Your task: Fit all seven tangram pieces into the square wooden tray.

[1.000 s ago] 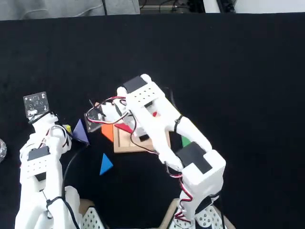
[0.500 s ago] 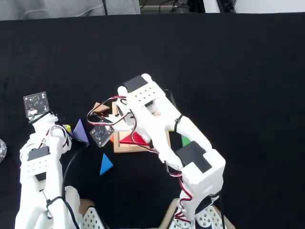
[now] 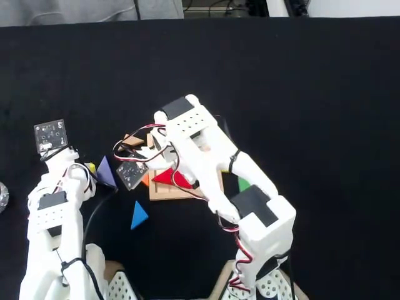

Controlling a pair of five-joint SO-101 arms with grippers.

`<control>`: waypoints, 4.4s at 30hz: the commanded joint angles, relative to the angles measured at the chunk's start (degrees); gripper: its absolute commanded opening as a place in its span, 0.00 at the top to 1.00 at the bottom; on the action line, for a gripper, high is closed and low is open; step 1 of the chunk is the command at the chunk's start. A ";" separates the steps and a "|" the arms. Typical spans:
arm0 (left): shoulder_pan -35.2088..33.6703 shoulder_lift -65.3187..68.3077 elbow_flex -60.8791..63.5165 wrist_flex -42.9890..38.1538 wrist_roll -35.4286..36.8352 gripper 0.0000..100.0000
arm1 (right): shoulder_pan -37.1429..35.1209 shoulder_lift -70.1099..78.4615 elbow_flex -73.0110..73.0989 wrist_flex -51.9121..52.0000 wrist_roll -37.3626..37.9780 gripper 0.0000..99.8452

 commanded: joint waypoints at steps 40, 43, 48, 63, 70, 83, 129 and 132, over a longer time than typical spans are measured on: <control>0.66 -1.14 -0.04 -1.05 -0.35 0.81 | 12.57 6.20 -0.48 -14.86 -45.54 0.99; 0.66 -1.14 -0.04 -1.05 -0.35 0.81 | 11.78 8.48 -2.51 -16.26 -45.54 0.99; 0.66 -1.14 -0.04 -1.05 -0.35 0.81 | 9.14 14.29 -9.71 -16.26 -46.07 0.99; 0.66 -1.14 -0.04 -1.05 -0.35 0.81 | 4.75 24.66 -30.81 -11.78 -53.10 0.99; 0.66 -1.14 -0.04 -1.05 -0.35 0.81 | 3.16 20.26 -42.07 2.46 -53.27 0.99; 0.66 -1.14 -0.04 -0.88 -0.35 0.81 | -4.13 -11.03 2.15 -2.90 -53.01 0.98; 0.66 -1.14 0.04 -0.97 -0.35 0.81 | 0.26 4.26 3.03 -17.49 -52.66 0.73; 0.66 -1.14 0.04 -0.97 -0.35 0.81 | 0.18 3.56 3.21 -15.65 -51.96 0.73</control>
